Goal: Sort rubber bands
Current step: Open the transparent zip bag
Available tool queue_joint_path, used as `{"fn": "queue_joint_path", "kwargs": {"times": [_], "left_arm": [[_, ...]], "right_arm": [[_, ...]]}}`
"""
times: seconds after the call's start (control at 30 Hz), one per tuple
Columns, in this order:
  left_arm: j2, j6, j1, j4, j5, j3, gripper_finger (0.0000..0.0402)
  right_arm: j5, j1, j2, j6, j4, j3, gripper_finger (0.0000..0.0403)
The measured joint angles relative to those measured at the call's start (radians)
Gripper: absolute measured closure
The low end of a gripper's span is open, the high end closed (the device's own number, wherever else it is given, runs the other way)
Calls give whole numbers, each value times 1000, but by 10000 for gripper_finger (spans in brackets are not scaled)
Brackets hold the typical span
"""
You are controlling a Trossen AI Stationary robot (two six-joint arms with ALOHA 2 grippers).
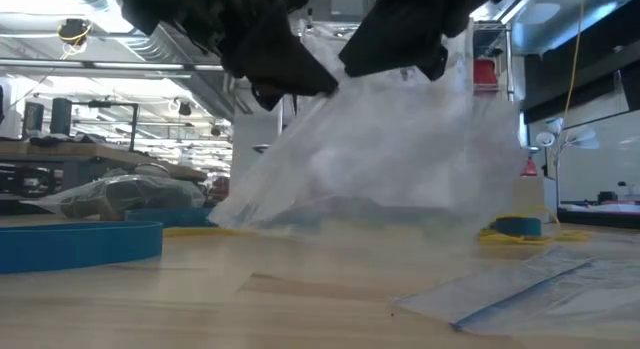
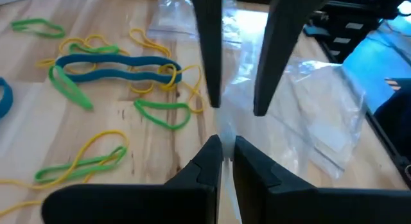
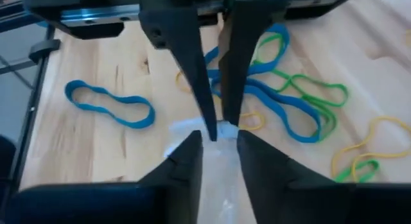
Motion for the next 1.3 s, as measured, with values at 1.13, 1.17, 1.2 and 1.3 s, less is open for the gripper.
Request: {"fn": "queue_joint_path", "kwargs": {"times": [1.13, 1.17, 1.2, 1.3], "left_arm": [[-1, 22, -4, 25, -7, 1, 382], [-1, 19, -4, 25, -8, 1, 382], [-1, 18, -4, 27, -9, 1, 382], [-2, -3, -3, 25, -16, 1, 382]], "right_arm": [[-47, -34, 2, -102, -18, -1, 393], [-31, -33, 1, -104, -18, -1, 393], [-14, -32, 0, -105, -20, -1, 395], [38, -31, 0, -123, -26, -1, 401]]}}
